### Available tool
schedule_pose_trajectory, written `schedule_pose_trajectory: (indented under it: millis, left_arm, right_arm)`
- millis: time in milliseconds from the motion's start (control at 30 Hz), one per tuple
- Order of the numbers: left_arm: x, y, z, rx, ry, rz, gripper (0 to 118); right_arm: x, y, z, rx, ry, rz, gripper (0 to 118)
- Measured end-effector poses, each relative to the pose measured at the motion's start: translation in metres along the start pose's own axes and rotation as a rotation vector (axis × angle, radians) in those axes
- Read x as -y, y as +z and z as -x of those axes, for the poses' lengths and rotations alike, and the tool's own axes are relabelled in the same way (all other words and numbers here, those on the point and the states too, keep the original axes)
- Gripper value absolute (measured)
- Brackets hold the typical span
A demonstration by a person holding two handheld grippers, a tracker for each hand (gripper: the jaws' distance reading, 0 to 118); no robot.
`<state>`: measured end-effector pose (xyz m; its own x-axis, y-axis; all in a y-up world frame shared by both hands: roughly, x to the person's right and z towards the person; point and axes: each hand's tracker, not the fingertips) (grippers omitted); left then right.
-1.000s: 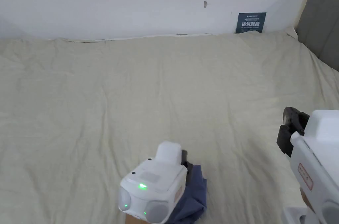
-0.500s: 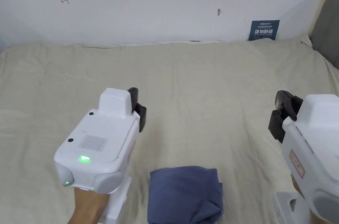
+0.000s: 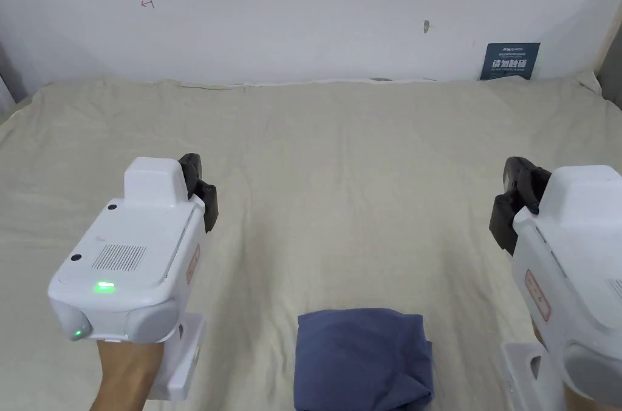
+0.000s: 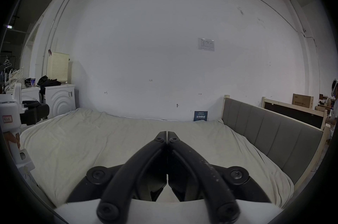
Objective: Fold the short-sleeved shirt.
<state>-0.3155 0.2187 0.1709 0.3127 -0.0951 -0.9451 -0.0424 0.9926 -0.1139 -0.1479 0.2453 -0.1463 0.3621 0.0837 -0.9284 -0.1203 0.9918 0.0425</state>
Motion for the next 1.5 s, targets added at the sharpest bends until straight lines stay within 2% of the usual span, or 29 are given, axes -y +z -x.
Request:
schedule_pose_trajectory:
  millis: [200, 333, 600, 867, 900, 933, 967, 1033, 1100, 1167, 1200, 1233, 1267, 1300, 1400, 1500]
  left_arm:
    - [0.003, 0.001, 0.008, -0.014, 0.014, 0.011, 0]
    - [0.006, 0.001, 0.009, -0.019, 0.007, 0.018, 0]
    - [0.012, 0.001, 0.016, -0.007, 0.024, 0.04, 0]
    - [0.032, -0.002, 0.017, 0.051, 0.088, 0.134, 0]
    - [0.043, -0.007, 0.02, 0.075, 0.108, 0.166, 0]
    - [0.049, -0.009, 0.019, 0.088, 0.126, 0.189, 0]
    - [0.055, -0.011, 0.018, 0.107, 0.15, 0.221, 1]
    - [0.063, -0.012, 0.013, 0.147, 0.198, 0.29, 2]
    - [0.077, -0.018, 0.007, 0.212, 0.29, 0.383, 12]
    - [0.094, -0.025, 0.0, 0.287, 0.381, 0.508, 38]
    - [0.104, -0.029, -0.004, 0.308, 0.429, 0.571, 56]
    - [0.115, -0.034, -0.009, 0.332, 0.473, 0.635, 84]
    - [0.127, -0.04, -0.013, 0.356, 0.519, 0.713, 104]
    - [0.138, -0.043, -0.019, 0.38, 0.56, 0.79, 117]
    - [0.169, -0.057, -0.034, 0.422, 0.6, 0.953, 117]
    - [0.199, -0.071, -0.047, 0.423, 0.568, 1.056, 116]
  right_arm:
    - [0.011, -0.009, 0.008, -0.027, 0.005, 0.032, 1]
    - [0.045, -0.023, 0.024, -0.052, -0.003, 0.119, 1]
    - [0.154, -0.049, 0.065, -0.137, 0.034, 0.396, 1]
    - [0.253, -0.062, 0.087, -0.138, 0.032, 0.646, 2]
    - [0.267, -0.065, 0.087, -0.137, 0.011, 0.702, 1]
    - [0.277, -0.067, 0.087, -0.127, 0.004, 0.682, 1]
    - [0.279, -0.06, 0.085, -0.115, -0.017, 0.572, 1]
    - [0.275, -0.061, 0.089, -0.117, 0.008, 0.606, 1]
    - [0.272, -0.059, 0.089, -0.125, 0.021, 0.605, 1]
    - [0.274, -0.057, 0.084, -0.137, 0.005, 0.6, 1]
    - [0.274, -0.056, 0.084, -0.139, -0.002, 0.598, 1]
    - [0.275, -0.058, 0.083, -0.141, -0.003, 0.598, 1]
    - [0.275, -0.058, 0.083, -0.143, 0.003, 0.598, 1]
    - [0.275, -0.058, 0.083, -0.145, 0.011, 0.598, 1]
    - [0.274, -0.059, 0.084, -0.149, 0.025, 0.598, 1]
    - [0.273, -0.059, 0.082, -0.154, 0.016, 0.598, 1]
